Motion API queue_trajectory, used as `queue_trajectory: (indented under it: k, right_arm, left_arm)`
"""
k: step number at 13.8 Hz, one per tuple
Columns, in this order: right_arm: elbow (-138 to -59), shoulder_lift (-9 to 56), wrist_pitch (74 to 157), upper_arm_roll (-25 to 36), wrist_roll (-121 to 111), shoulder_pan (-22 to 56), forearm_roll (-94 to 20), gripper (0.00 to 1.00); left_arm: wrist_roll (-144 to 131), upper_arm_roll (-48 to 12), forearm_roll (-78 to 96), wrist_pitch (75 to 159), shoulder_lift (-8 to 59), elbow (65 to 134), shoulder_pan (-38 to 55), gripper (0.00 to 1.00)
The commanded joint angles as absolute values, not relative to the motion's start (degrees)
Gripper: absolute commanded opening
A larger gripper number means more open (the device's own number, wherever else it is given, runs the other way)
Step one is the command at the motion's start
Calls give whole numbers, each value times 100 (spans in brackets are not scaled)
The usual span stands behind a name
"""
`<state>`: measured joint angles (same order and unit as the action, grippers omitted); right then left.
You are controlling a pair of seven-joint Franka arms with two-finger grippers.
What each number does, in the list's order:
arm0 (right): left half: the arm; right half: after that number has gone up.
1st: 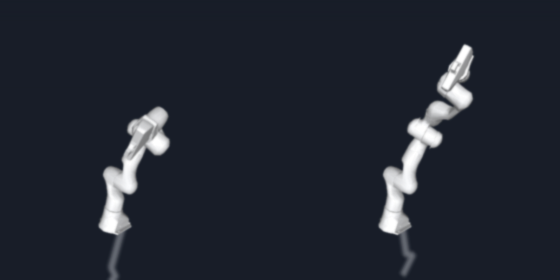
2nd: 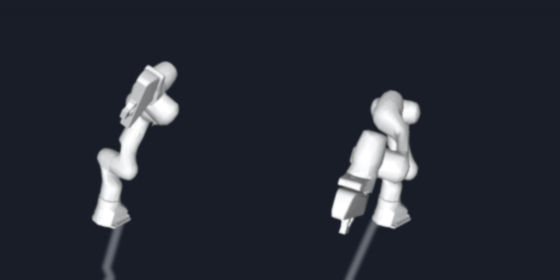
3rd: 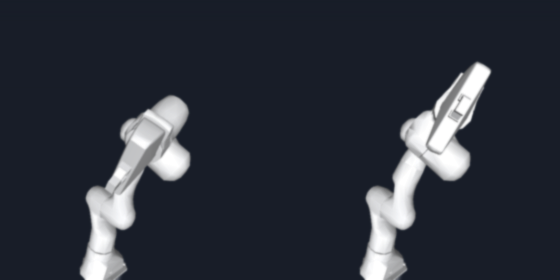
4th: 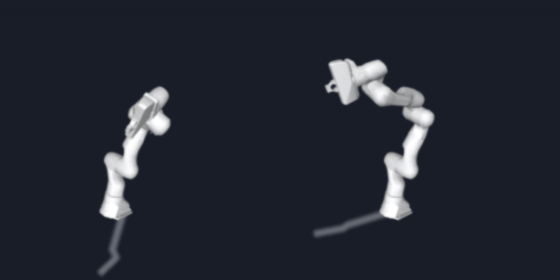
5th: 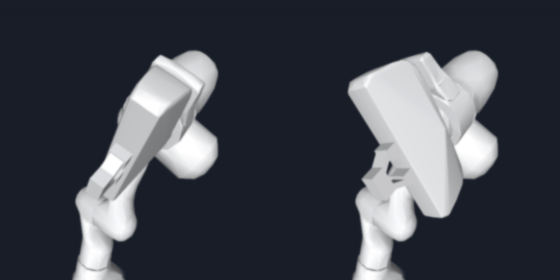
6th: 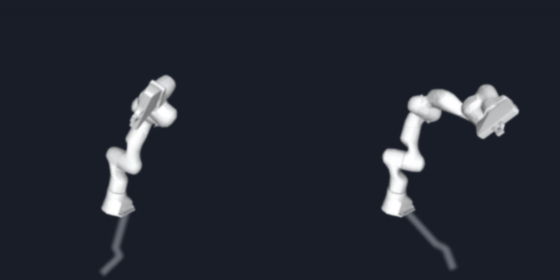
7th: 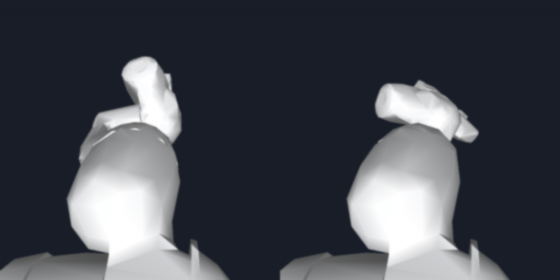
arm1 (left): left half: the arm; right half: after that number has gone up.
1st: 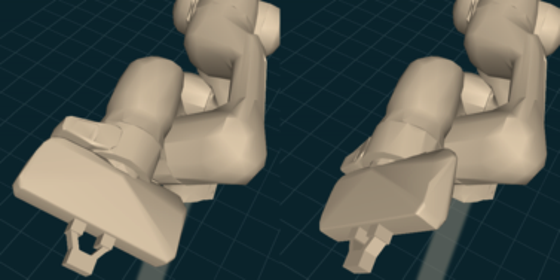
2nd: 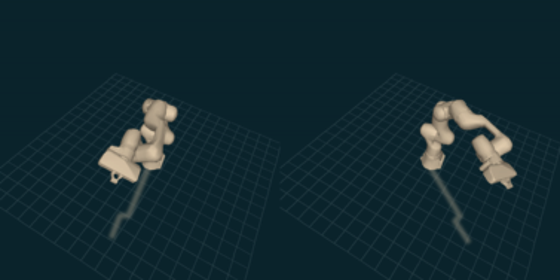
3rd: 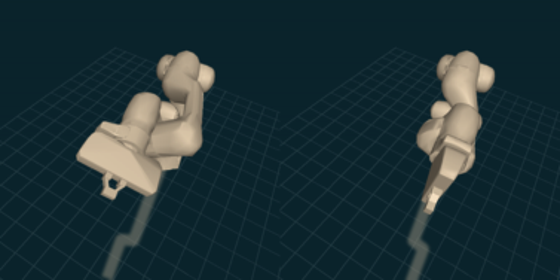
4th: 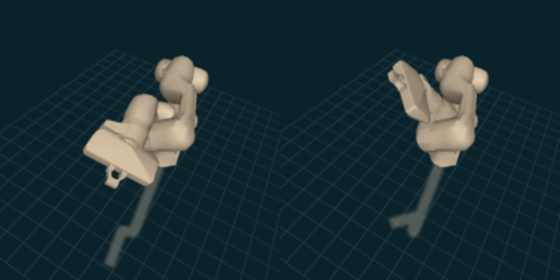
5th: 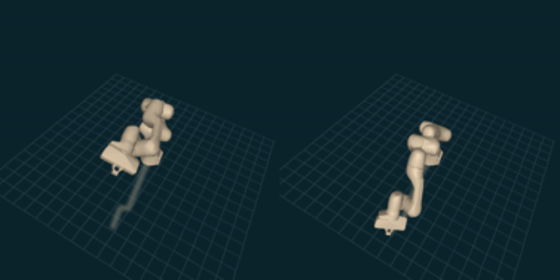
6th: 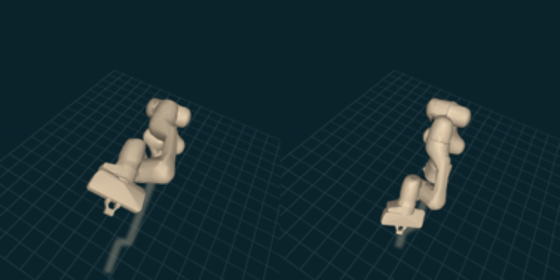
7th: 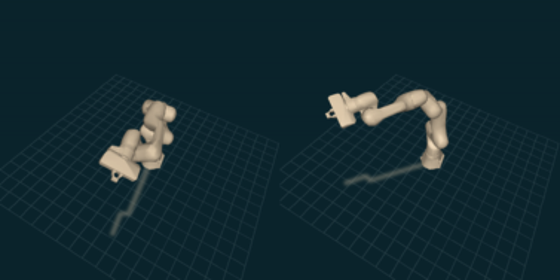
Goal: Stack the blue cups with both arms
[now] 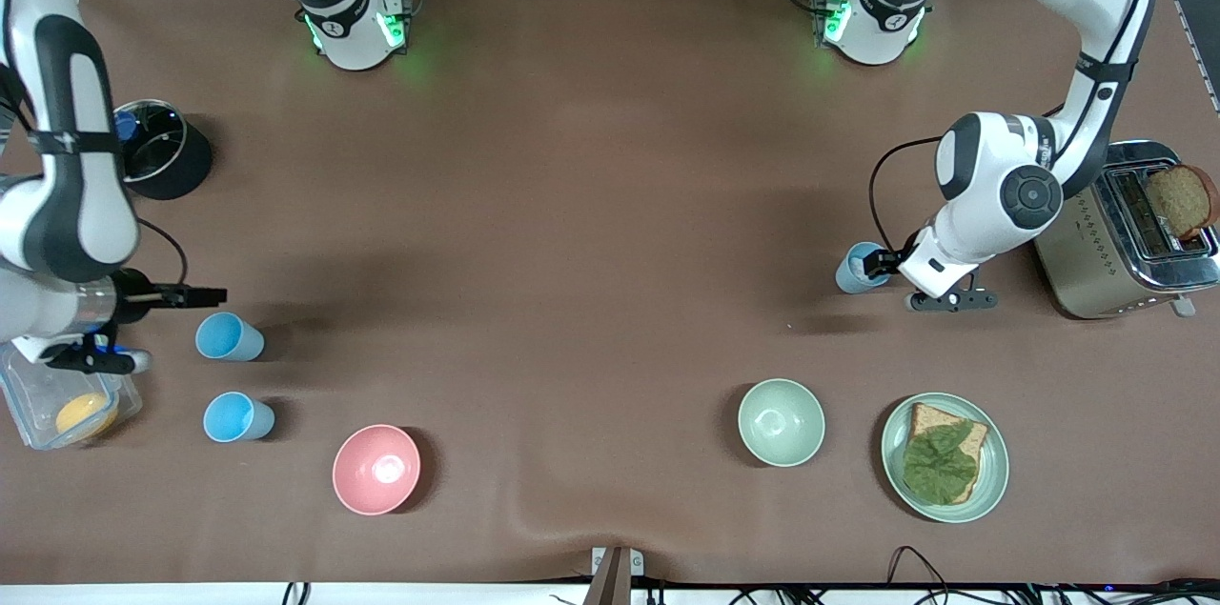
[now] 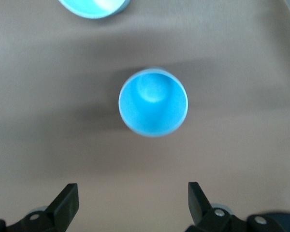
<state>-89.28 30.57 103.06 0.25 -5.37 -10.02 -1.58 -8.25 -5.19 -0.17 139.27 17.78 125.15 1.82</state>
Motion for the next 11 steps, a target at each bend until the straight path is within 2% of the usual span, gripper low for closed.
queue_trajectory:
  k: [1,2,3,4,7,9,11]
  right_arm:
    - [-9273,2927,10626,9,-649,-1063,26,100]
    - [-9255,2927,10635,9,-972,-1098,105,100]
    - [-9220,2927,10661,9,-1332,-1133,114,100]
    - [-9211,2935,10679,9,-1640,-1169,114,100]
    - [-9211,2971,10810,9,-2336,-1353,79,100]
    - [-9220,2988,11291,9,-2740,-1345,114,100]
    - [-9220,3085,11399,9,-2909,-1423,71,100]
  left_arm:
    - [-888,-580,-9,14010,1687,12665,193,68]
    - [-888,-580,-9,14010,1696,12665,193,45]
    - [-888,-589,-9,14010,1714,12665,202,14]
    - [-905,-624,-9,14010,1723,12656,237,0]
    - [-975,-746,-9,14010,1679,12656,272,0]
    - [-984,-896,-9,14001,1635,12621,264,0]
    - [-1194,-1133,-9,13931,1521,12551,264,0]
